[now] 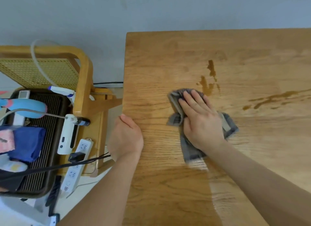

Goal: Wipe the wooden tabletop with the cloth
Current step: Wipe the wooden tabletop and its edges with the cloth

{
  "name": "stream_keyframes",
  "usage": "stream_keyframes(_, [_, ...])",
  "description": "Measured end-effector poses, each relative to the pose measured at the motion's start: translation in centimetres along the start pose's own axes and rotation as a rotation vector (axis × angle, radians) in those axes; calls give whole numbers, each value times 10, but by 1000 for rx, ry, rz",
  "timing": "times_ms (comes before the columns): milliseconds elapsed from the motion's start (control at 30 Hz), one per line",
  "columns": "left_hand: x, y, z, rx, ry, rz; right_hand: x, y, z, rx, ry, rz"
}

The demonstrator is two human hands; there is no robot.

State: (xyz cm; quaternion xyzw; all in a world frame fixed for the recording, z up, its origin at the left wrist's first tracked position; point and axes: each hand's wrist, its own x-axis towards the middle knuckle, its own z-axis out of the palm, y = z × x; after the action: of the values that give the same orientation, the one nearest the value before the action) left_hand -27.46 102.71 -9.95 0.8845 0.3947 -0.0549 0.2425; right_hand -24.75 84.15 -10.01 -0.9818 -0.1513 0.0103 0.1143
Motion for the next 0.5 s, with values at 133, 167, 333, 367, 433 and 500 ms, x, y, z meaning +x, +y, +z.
stream_keyframes(133, [0,-3,4,13,43,19,33,-54,21,34,-11,-3])
stream_keyframes(167, [-1,-2,5,13,57,24,31,-58,23,40,-20,-75])
stream_keyframes(333, [-2,-1,5,-1,72,18,-16,32,0,17,-46,-162])
stream_keyframes(367, [-3,0,5,4,77,13,-21,57,-7,-6,-29,-65])
stream_keyframes(433, [-4,2,5,20,92,18,-14,84,-18,-33,-8,169])
stream_keyframes(500, [-5,3,6,36,102,34,5,74,-16,-44,2,340])
